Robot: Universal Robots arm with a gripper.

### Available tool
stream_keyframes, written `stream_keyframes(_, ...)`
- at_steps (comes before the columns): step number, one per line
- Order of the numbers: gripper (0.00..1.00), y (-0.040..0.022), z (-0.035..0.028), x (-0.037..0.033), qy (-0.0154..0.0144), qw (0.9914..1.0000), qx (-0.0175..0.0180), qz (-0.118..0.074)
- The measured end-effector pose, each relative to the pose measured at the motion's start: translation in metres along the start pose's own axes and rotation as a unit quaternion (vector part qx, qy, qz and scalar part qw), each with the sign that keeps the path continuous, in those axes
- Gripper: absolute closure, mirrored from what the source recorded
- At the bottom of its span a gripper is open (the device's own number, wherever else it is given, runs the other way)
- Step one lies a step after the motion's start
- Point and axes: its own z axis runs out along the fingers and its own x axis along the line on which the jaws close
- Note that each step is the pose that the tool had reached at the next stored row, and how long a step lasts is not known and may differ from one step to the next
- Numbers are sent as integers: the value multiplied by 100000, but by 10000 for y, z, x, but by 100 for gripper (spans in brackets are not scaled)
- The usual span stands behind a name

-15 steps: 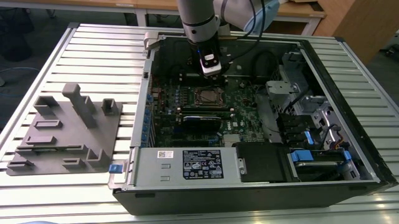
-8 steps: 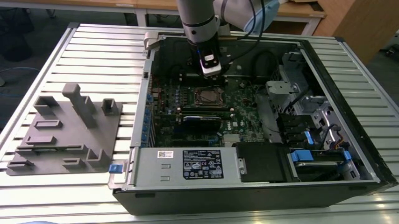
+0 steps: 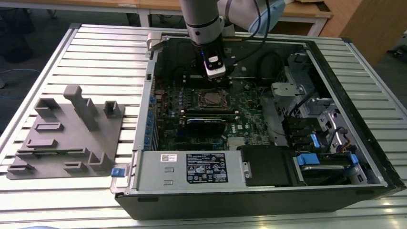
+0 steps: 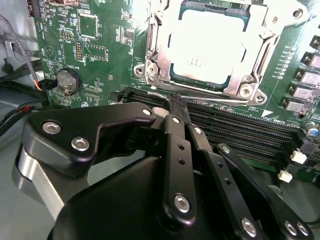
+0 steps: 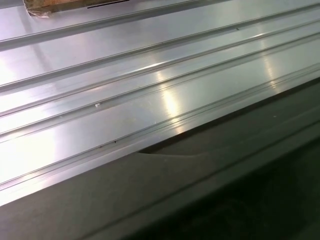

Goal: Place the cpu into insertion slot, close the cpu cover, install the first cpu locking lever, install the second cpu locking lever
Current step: 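Install the first cpu locking lever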

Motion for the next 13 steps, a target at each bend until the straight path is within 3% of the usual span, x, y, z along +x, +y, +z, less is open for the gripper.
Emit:
stream_keyframes(7,89,-2,10,3,-409,99994,1010,-318)
stream_keyframes(13,89,-3,20,5,-848,99972,2114,-664)
